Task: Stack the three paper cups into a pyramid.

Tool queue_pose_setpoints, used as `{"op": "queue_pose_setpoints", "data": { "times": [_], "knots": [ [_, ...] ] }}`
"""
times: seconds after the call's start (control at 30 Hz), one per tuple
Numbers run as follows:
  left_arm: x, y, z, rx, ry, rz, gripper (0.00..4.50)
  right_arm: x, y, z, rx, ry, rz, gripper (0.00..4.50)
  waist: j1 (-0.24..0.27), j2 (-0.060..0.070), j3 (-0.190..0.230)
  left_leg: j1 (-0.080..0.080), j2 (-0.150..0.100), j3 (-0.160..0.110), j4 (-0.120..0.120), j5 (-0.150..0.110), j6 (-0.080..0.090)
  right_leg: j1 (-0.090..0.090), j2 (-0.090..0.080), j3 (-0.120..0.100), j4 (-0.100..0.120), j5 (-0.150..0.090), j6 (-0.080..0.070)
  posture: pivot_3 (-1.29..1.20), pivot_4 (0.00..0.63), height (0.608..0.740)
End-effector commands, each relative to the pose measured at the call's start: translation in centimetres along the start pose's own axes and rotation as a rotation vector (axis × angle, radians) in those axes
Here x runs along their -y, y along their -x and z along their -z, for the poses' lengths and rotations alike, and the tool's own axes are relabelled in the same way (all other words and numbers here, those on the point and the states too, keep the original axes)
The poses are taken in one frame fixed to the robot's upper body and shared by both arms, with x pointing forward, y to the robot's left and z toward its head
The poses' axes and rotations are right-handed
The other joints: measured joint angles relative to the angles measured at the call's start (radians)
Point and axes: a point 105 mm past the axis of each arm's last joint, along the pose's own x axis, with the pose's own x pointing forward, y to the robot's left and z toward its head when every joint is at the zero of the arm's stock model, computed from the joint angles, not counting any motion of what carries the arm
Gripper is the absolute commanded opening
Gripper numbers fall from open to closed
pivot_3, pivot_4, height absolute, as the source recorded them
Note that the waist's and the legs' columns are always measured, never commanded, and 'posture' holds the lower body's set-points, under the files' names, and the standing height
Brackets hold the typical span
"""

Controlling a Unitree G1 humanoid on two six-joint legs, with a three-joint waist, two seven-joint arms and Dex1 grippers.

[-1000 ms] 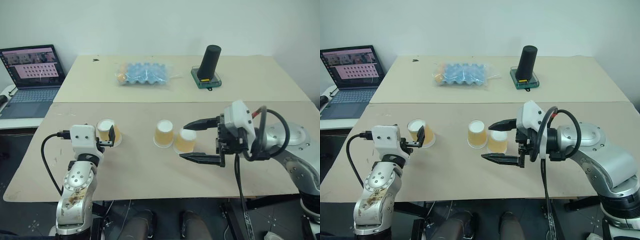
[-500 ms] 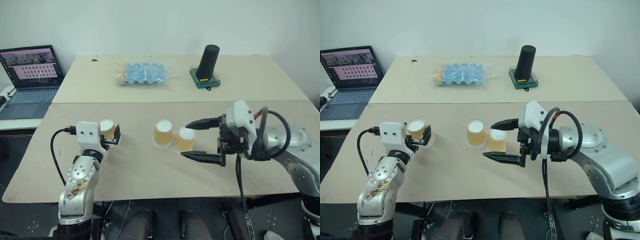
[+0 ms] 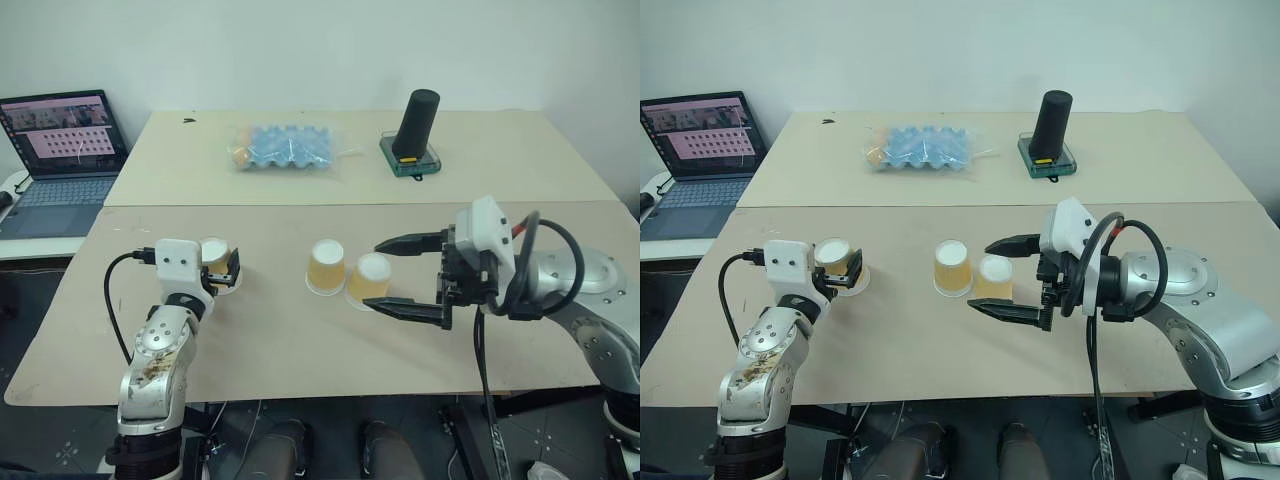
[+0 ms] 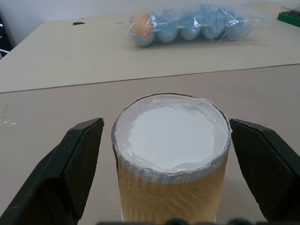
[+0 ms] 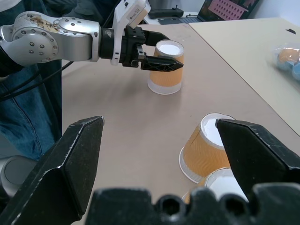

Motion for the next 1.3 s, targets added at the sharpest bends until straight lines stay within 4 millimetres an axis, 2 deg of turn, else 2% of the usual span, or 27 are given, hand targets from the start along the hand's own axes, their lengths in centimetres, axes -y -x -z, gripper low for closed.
{"op": "queue_pose_setpoints", "data": {
  "times": [0.03, 0.1, 0.13, 0.33, 0.4, 0.47, 0.53, 0.6, 0.73, 0.83, 0.97, 1.3],
  "knots": [
    [-0.4, -0.2, -1.7, 0.072, -0.016, -0.007, 3.42, 0.2, 0.3, -1.0, 0.019, 0.059, 0.025, 4.50, 0.000, 0.000, 0.000, 0.000, 0.000, 0.000, 0.000, 0.000, 0.000, 0.000, 0.000, 0.000, 0.000, 0.000, 0.000, 0.00, 0.150, 0.740],
    [-0.4, -0.3, -1.7, 0.068, -0.016, -0.003, 2.70, 0.2, 0.4, -0.8, 0.012, 0.058, 0.030, 4.50, 0.000, 0.000, 0.000, 0.000, 0.000, 0.000, 0.000, 0.000, 0.000, 0.000, 0.000, 0.000, 0.000, 0.000, 0.000, 0.00, 0.150, 0.740],
    [-0.4, -0.3, -1.7, 0.068, -0.016, -0.005, 2.56, 0.3, 0.4, -0.9, 0.013, 0.058, 0.033, 4.50, 0.000, 0.000, 0.000, 0.000, 0.000, 0.000, 0.000, 0.000, 0.000, 0.000, 0.000, 0.000, 0.000, 0.000, 0.000, 0.00, 0.150, 0.740],
    [-0.8, -0.8, -2.9, 0.101, -0.024, -0.003, 2.54, 0.6, 0.5, -0.6, 0.004, 0.057, 0.054, 4.50, 0.000, 0.000, 0.000, 0.000, 0.000, 0.000, 0.000, 0.000, 0.000, 0.000, 0.000, 0.000, 0.000, 0.000, 0.000, 0.00, 0.150, 0.740],
    [-0.7, -1.5, -5.1, 0.163, -0.015, 0.046, 2.54, 0.9, 0.7, -0.4, 0.000, 0.052, 0.079, 4.50, 0.002, 0.000, 0.000, 0.000, 0.000, 0.000, 0.000, 0.000, 0.000, 0.000, 0.000, 0.000, 0.000, 0.000, 0.000, 0.00, 0.150, 0.740],
    [1.0, -2.3, -8.9, 0.257, -0.081, 0.218, 2.54, 1.2, 0.8, -0.3, 0.002, 0.048, 0.104, 4.50, 0.006, -0.002, 0.001, -0.001, 0.000, 0.000, 0.000, 0.000, -0.001, -0.001, 0.001, -0.001, 0.001, 0.000, 0.000, 0.00, 0.150, 0.740],
    [2.0, -2.9, -11.9, 0.314, -0.112, 0.351, 2.54, 1.4, 0.9, -0.2, 0.001, 0.047, 0.127, 4.50, 0.006, -0.002, 0.001, -0.004, 0.000, 0.000, 0.002, 0.001, -0.001, -0.007, 0.002, -0.002, 0.001, 0.001, -0.001, 0.00, 0.150, 0.740],
    [3.8, -3.3, -13.4, 0.294, -0.167, 0.547, 2.54, 1.6, 1.0, 0.0, -0.002, 0.042, 0.151, 4.50, 0.006, -0.003, 0.001, -0.004, -0.001, 0.000, 0.002, 0.001, -0.001, -0.008, 0.003, -0.002, 0.001, 0.001, 0.000, 0.00, 0.150, 0.740],
    [6.3, -3.7, -16.6, 0.279, -0.102, 0.892, 2.54, 1.7, 1.1, 0.6, -0.012, 0.034, 0.198, 4.50, -0.001, -0.002, 0.001, -0.005, -0.002, 0.000, 0.002, 0.001, 0.000, -0.008, 0.002, -0.002, 0.002, 0.001, 0.000, 0.00, 0.150, 0.740],
    [8.2, -3.5, -16.6, 0.239, -0.103, 1.111, 2.54, 1.5, 1.2, 0.9, -0.019, 0.033, 0.221, 4.50, -0.009, -0.002, 0.001, -0.005, -0.002, 0.000, 0.002, 0.001, -0.001, -0.008, 0.002, -0.002, 0.002, 0.001, 0.000, 0.00, 0.150, 0.740],
    [10.3, -3.5, -16.5, 0.224, -0.065, 1.310, 2.54, 1.9, 1.9, 1.3, -0.035, 0.032, 0.284, 4.50, -0.017, -0.002, 0.001, -0.005, -0.002, 0.001, 0.002, 0.002, -0.002, -0.008, 0.002, -0.001, 0.003, 0.001, 0.000, 0.00, 0.150, 0.740],
    [13.1, -4.7, -15.9, 0.162, -0.024, 1.510, 2.54, 2.8, 3.2, 0.3, 0.019, 0.027, 0.383, 4.50, -0.028, -0.003, 0.001, -0.008, -0.002, 0.001, 0.003, 0.001, -0.001, -0.009, 0.002, -0.001, 0.003, 0.001, 0.000, 0.00, 0.150, 0.740]
  ]
}}
